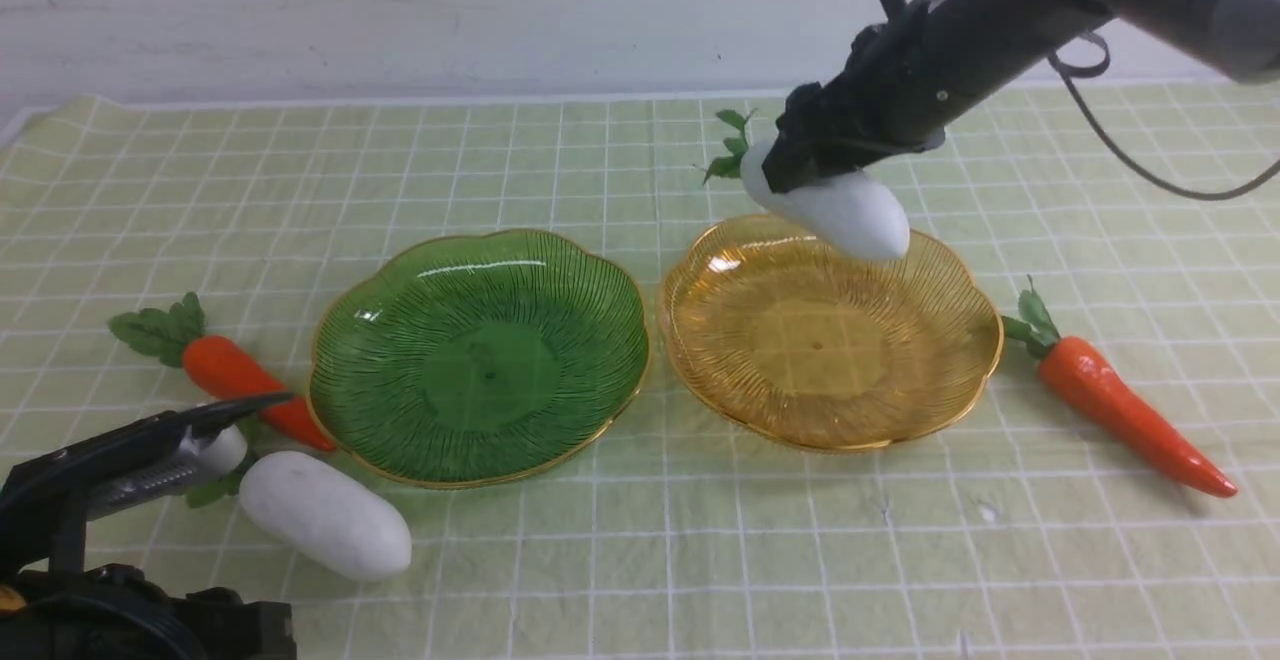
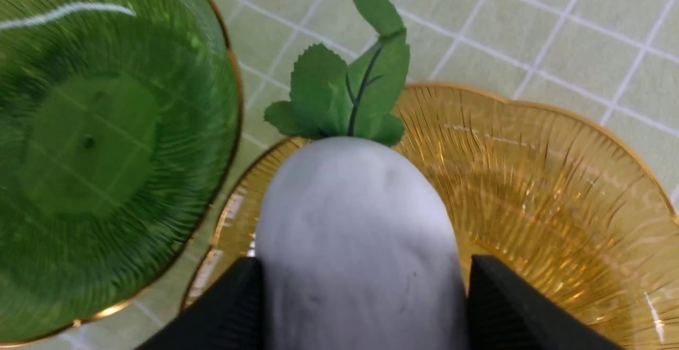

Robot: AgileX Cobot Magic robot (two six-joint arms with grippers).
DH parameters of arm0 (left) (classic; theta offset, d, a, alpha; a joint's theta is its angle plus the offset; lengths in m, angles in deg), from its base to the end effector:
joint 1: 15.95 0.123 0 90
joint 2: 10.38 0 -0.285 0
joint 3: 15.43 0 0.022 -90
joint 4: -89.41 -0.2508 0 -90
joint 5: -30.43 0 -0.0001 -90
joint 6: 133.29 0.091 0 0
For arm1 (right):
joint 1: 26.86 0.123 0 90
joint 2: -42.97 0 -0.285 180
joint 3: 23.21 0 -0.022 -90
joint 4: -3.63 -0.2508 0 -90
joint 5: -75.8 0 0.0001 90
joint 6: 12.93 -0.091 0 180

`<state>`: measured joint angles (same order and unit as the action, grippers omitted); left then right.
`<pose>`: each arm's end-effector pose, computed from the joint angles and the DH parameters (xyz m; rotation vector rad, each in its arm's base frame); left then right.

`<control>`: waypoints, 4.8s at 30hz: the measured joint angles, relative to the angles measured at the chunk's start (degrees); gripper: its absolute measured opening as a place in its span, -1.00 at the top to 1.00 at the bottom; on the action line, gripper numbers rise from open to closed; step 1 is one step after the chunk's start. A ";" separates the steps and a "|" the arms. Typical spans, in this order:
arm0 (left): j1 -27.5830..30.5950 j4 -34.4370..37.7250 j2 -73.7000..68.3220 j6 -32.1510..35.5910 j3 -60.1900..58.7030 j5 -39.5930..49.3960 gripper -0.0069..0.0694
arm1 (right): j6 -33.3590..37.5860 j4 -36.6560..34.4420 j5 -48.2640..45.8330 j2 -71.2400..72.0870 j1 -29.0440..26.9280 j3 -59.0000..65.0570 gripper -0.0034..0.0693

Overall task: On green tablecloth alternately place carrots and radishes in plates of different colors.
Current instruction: 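Place the white radish on the plate, then pick up the vegetable and place it in the green plate with the right gripper, then pick up the white radish and place it on the plate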

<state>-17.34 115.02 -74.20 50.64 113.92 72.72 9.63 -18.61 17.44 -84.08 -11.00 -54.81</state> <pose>0.1493 -0.0301 0.2167 -0.2406 2.6835 -0.4883 0.4384 0.1551 0.2726 -0.7048 2.5350 0.4658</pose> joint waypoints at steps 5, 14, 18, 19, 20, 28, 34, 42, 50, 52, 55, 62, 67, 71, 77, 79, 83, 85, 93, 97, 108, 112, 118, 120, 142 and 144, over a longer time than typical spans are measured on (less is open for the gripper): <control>0.00 0.00 0.00 0.00 0.00 0.94 0.14 | -0.34 2.48 0.64 -4.95 0.00 0.00 -0.32; 0.00 0.00 0.00 0.00 0.00 0.94 0.14 | -5.81 5.52 0.81 -7.72 0.00 0.00 -0.77; 0.00 0.00 0.00 0.18 0.00 0.94 0.14 | -7.54 10.02 -1.19 -7.13 0.00 -0.13 -0.88; 0.00 0.00 0.00 0.24 0.00 0.94 0.14 | -8.18 12.21 -2.92 -6.73 0.00 -0.55 -0.89; 0.00 0.00 0.00 0.24 0.00 0.94 0.14 | -8.73 14.67 -5.24 -6.32 0.00 -1.36 -0.89; 0.00 0.00 0.00 0.24 0.00 1.00 0.14 | -19.62 32.69 -12.21 -3.62 -0.70 -6.11 -0.84; 0.00 0.00 0.00 0.24 0.00 1.00 0.14 | -24.39 31.93 -12.28 0.72 -6.05 1.48 -0.65; 0.00 0.00 0.00 0.26 0.00 1.00 0.14 | -24.92 31.78 -12.28 -1.88 -10.99 14.60 -0.54; 0.00 0.00 0.00 0.30 0.00 1.00 0.14 | -24.96 31.92 -11.99 -5.92 -12.10 15.03 -0.48; 0.00 0.00 0.00 0.30 0.00 1.00 0.14 | -24.72 31.07 -11.99 -6.00 -12.10 14.96 -0.29; 0.00 0.00 0.00 0.30 0.00 1.05 0.14 | -24.46 30.24 -11.93 -5.93 -12.10 14.96 -0.05; 0.00 -1.17 0.00 0.30 0.00 1.05 0.14 | -27.68 26.38 -11.49 0.93 -11.98 15.67 0.15; 0.00 -1.28 0.00 0.30 0.00 1.05 0.14 | -26.36 16.31 -11.67 8.27 -10.50 15.61 0.15; 0.00 -1.34 0.00 0.30 0.00 1.05 0.14 | -16.49 -1.48 -6.59 10.46 -4.28 15.61 0.15; 0.00 -1.34 0.00 0.30 0.00 0.82 0.14 | 0.15 -18.69 5.74 6.93 5.14 14.56 0.15; 0.00 -1.34 0.00 0.26 0.00 0.82 0.14 | 5.80 -22.82 10.20 4.22 8.41 12.42 0.15; 0.00 -1.34 0.00 0.26 0.00 0.82 0.14 | 11.21 -26.16 19.59 -1.95 13.01 6.18 0.15; 0.00 -1.34 0.00 0.26 0.00 0.80 0.14 | 11.53 -26.33 22.39 -3.80 13.88 4.96 0.15; 0.00 -1.34 0.00 0.26 0.00 0.73 0.14 | 10.86 -27.15 26.42 -7.89 14.77 4.16 0.15; 0.00 -1.34 0.00 0.26 0.00 0.69 0.14 | 10.69 -27.15 26.36 -7.89 14.77 4.16 0.15; 0.00 -1.34 0.00 0.26 0.00 0.67 0.14 | 9.38 -26.90 20.07 -7.89 14.77 4.11 -0.63; 0.00 -1.34 0.00 0.26 0.00 0.67 0.14 | 9.32 -26.28 14.36 -7.00 13.79 4.05 -0.68; 0.00 -1.34 0.00 0.20 0.00 0.42 0.14 | 5.82 -23.03 -6.72 -0.45 7.44 -1.33 -0.48; 0.00 -1.34 0.00 0.01 0.00 -0.63 0.14 | 3.09 -20.85 -10.21 1.76 5.87 -3.33 -0.32; 0.00 5.88 -8.74 -14.09 0.00 -23.42 -0.53 | -12.94 7.01 -13.96 49.97 4.47 35.46 0.94; 0.00 9.77 -12.05 -15.39 0.02 -26.55 -0.55 | -12.94 7.27 -13.96 53.07 4.47 39.23 0.94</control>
<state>-17.34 124.79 -86.25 35.25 113.95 46.17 -3.31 -11.34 3.48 -31.00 -6.53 -15.58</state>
